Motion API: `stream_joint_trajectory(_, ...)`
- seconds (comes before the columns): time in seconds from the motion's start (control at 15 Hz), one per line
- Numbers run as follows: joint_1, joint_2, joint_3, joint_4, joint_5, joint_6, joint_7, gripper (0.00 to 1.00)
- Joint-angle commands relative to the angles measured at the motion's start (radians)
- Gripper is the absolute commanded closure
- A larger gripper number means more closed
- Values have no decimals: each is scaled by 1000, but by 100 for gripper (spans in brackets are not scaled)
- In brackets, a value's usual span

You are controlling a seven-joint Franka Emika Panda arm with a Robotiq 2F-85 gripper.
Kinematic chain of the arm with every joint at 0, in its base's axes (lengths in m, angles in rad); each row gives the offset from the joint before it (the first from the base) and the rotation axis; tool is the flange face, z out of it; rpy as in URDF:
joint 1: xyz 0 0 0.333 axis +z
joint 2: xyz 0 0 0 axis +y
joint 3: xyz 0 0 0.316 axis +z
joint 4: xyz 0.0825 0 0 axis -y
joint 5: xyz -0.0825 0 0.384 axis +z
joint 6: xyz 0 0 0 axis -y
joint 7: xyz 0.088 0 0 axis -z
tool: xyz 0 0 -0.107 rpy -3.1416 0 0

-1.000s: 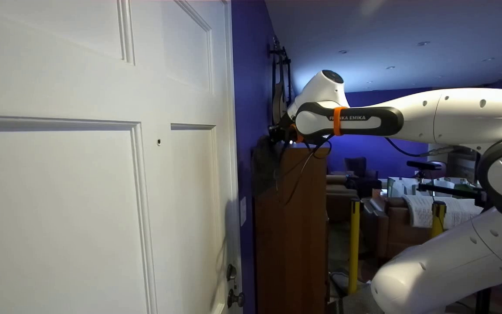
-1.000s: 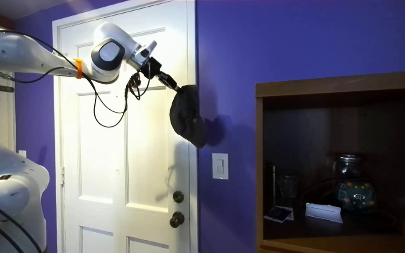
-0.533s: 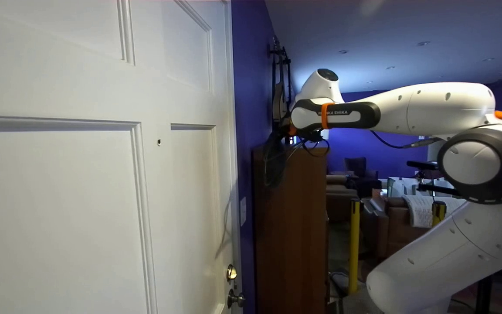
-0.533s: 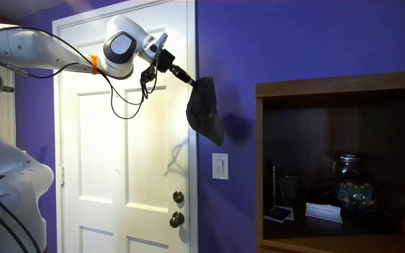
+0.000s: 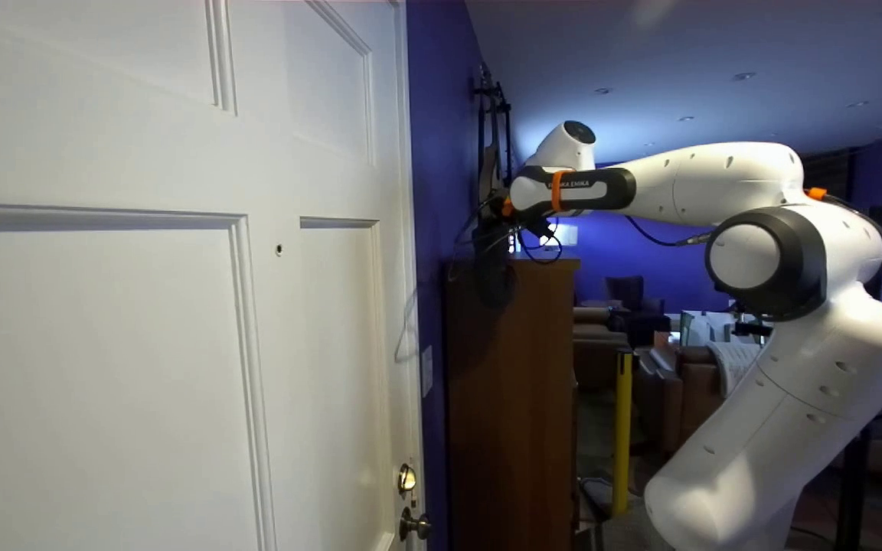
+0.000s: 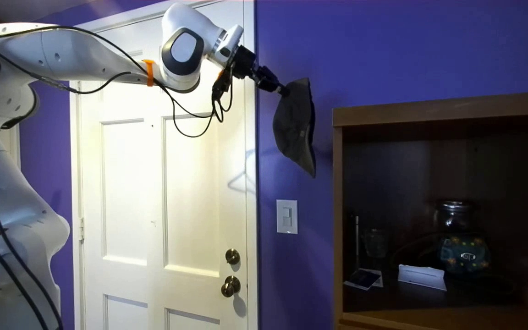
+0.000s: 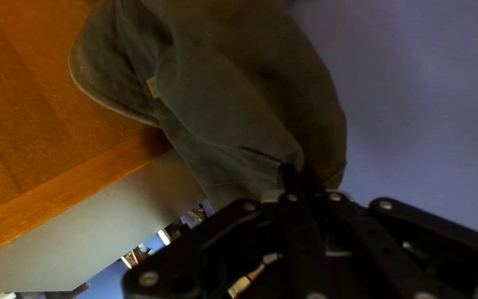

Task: Remove the hat from the door and put it on top of the cabinet on the right

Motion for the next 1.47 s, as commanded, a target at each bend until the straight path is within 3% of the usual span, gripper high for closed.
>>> stream_joint_trajectory(0.0, 95, 70, -106, 100, 102, 83, -50, 99)
stream_joint_trajectory(0.27, 111, 127, -177, 184, 159, 131, -18, 99)
stream_joint_trajectory(0.33, 105, 77, -154, 113, 118, 107, -29, 95)
stream_joint_trajectory(0.73, 110, 123, -181, 174, 136, 110, -20, 99)
stream_joint_trajectory(1.0, 144, 206, -244, 276, 231, 158, -46, 99)
stream_joint_trajectory(1.4, 168, 342, -371, 456, 420, 135, -133, 99)
